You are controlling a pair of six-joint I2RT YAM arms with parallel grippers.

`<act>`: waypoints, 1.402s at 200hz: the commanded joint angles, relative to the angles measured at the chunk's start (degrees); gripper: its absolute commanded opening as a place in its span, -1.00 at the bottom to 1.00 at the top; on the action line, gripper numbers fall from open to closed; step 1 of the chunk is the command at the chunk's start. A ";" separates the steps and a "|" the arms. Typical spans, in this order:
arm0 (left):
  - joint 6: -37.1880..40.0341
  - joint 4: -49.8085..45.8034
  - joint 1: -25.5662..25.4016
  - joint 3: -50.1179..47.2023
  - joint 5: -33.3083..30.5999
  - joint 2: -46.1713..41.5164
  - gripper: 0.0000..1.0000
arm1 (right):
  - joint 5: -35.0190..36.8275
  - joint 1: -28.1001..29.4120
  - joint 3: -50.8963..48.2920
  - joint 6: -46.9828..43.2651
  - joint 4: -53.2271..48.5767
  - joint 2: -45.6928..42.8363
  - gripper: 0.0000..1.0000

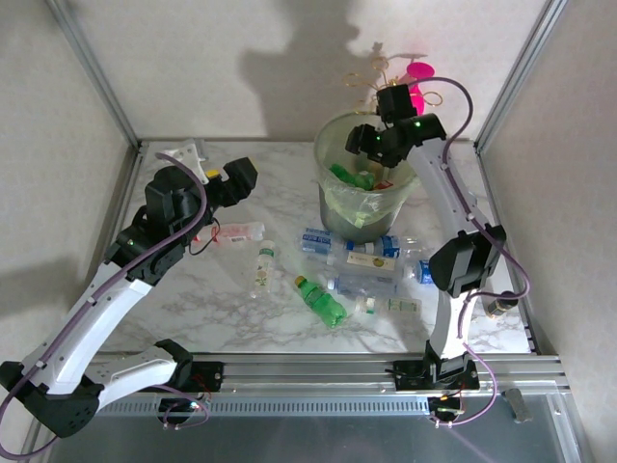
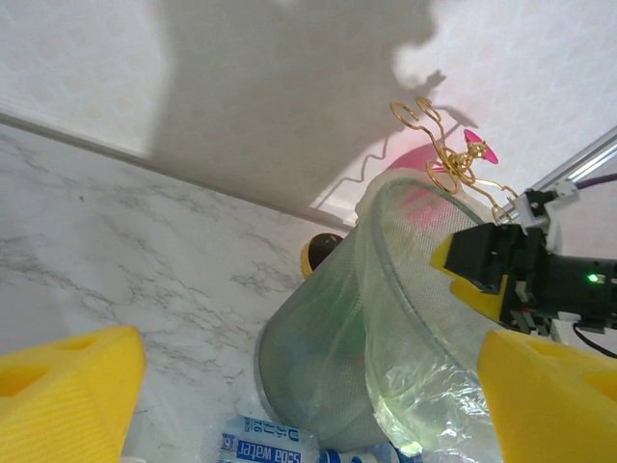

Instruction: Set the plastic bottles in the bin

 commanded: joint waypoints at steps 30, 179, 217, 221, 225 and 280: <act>-1.83 -0.71 0.81 0.37 -0.51 0.57 0.76 | -7.21 0.95 -6.60 -1.83 2.24 -6.37 -0.38; -4.70 -3.86 1.67 -0.68 -1.58 0.14 0.75 | -4.41 3.72 -10.76 -3.10 0.35 -1.84 -0.74; -5.12 -4.57 2.38 -1.84 -1.35 0.08 0.76 | 3.59 3.79 -4.84 -3.70 -0.99 -4.13 -0.52; -5.15 -4.51 2.48 -1.99 -1.20 0.19 0.76 | 4.39 3.70 -4.44 -3.71 -0.89 -4.69 -0.47; -5.14 -4.58 2.49 -2.14 -1.03 0.18 0.76 | 5.06 3.77 -4.13 -3.74 -0.64 -5.19 -0.42; -1.93 -10.91 2.84 -3.62 3.25 3.08 0.77 | 4.30 3.99 -6.47 -5.37 4.11 -14.59 -0.07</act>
